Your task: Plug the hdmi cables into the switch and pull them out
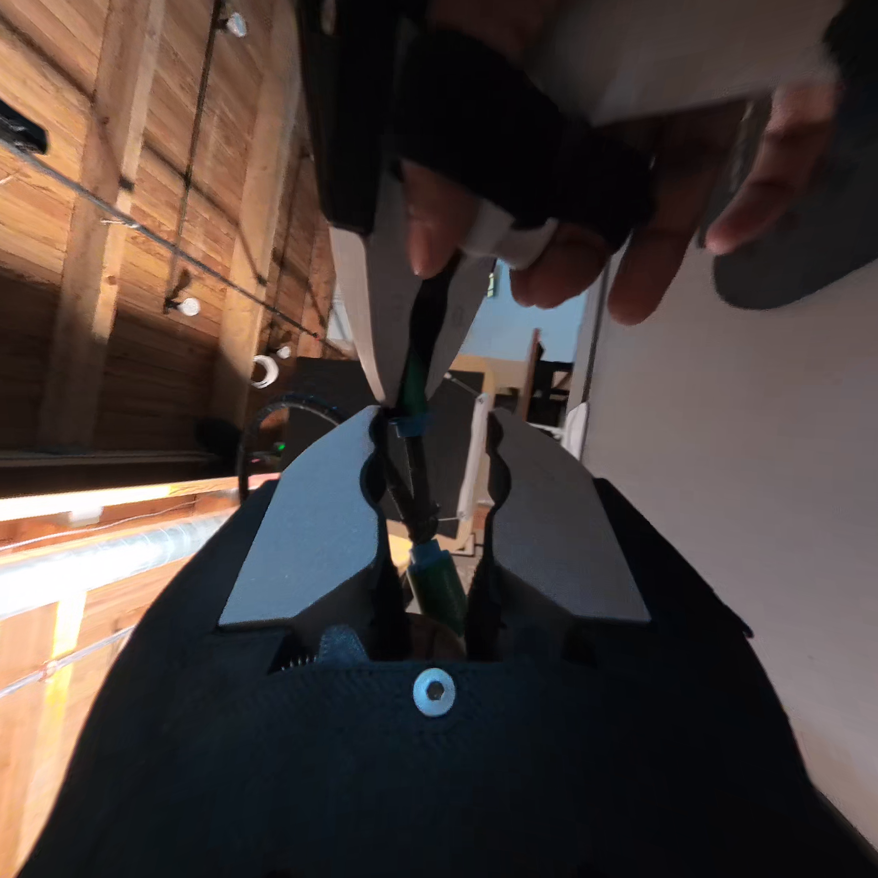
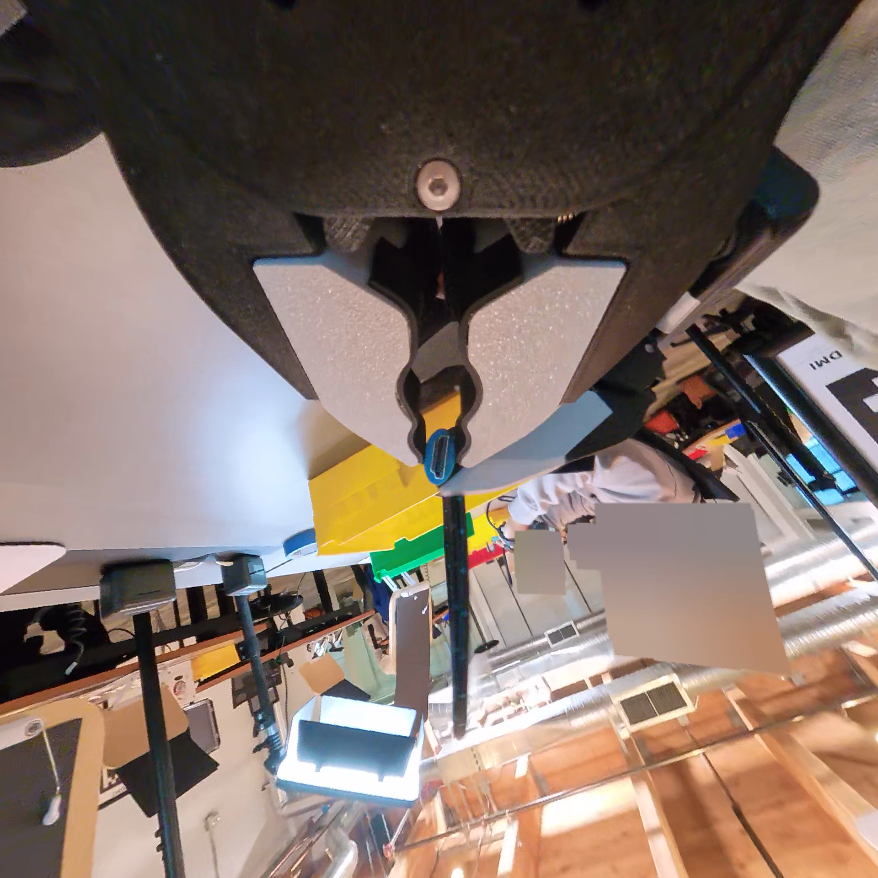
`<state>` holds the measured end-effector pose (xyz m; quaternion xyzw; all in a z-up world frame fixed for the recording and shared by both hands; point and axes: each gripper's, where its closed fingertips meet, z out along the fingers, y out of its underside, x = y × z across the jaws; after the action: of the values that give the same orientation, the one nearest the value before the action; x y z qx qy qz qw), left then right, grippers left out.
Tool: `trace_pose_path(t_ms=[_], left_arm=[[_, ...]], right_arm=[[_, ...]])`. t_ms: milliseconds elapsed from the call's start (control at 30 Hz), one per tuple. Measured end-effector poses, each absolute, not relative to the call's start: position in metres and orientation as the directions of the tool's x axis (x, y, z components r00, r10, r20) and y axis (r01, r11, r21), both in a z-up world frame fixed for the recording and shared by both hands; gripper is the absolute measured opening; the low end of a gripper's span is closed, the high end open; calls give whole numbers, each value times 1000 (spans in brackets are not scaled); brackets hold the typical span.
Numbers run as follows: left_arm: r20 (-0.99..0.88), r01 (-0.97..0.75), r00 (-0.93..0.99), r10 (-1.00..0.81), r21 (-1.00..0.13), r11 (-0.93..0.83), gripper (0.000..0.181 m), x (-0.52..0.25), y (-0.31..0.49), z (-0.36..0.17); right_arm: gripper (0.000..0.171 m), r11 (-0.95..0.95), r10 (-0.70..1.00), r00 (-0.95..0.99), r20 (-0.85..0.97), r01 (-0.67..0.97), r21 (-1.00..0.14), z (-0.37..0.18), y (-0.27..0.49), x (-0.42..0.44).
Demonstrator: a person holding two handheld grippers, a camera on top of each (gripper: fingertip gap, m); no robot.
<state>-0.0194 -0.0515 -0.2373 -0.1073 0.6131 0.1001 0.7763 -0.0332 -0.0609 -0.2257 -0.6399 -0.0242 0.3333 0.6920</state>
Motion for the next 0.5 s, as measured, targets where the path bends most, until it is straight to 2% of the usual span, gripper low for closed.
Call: trace_pose_path(t_ms=[133,200,333,500], left_arm=[[-939,-365,330,97,-32,931,13,-24,-34,-228],[-940,-350,332,79,-45,936,12,-25,-35,-228],[-928,-339,345,142,18,941,9,-31,-33,-223],[-930,-297,353,101,-9,955,9,-36,-36,-216]], right_arm=[[11,-37,475,815,-331,-357,-933,-228,-60,-37],[11,-29,469,827,-309,-335,-942,-228,-61,-37],[11,18,466,842,-271,-316,-949,-218,-65,-34],[11,45,470,853,-228,-281,-959,-210,-71,-35]])
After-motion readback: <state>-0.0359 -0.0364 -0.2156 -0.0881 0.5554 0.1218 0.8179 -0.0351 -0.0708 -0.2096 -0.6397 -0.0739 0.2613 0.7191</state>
